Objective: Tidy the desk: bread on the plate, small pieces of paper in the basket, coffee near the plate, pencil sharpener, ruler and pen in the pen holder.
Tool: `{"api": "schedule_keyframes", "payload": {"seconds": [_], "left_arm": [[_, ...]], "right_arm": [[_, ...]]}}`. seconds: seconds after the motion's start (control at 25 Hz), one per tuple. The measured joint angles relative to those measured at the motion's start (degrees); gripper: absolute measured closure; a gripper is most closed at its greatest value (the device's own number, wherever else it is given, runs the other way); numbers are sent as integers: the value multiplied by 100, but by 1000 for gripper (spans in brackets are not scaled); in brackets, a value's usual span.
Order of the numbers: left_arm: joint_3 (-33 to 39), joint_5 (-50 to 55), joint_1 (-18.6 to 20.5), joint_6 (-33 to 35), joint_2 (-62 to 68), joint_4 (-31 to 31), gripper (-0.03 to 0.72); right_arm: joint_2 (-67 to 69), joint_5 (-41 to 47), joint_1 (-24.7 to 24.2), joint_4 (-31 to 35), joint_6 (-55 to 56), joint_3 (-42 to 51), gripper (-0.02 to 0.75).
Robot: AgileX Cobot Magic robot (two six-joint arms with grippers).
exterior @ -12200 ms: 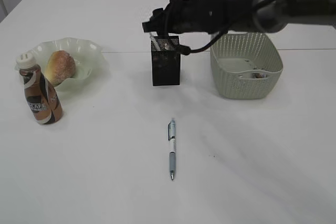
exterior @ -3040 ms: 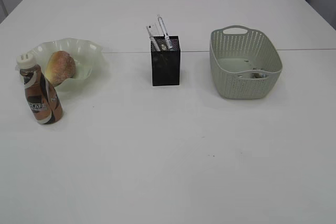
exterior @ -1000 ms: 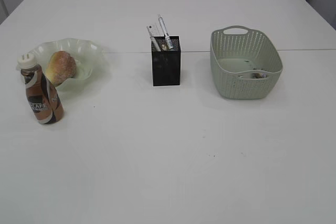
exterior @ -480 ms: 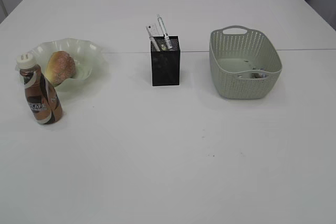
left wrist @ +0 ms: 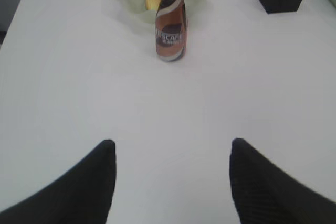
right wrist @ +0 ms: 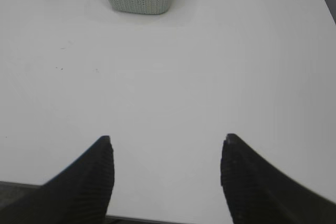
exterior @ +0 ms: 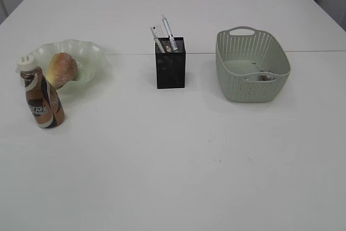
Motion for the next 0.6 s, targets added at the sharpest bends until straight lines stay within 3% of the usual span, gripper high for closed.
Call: {"api": "schedule_keyframes", "payload": {"seconds": [0.6], "left_arm": [[13,66,0,0,-223,-19,193]], "right_arm": [[0,-14,0,0,0,0,267]]}}
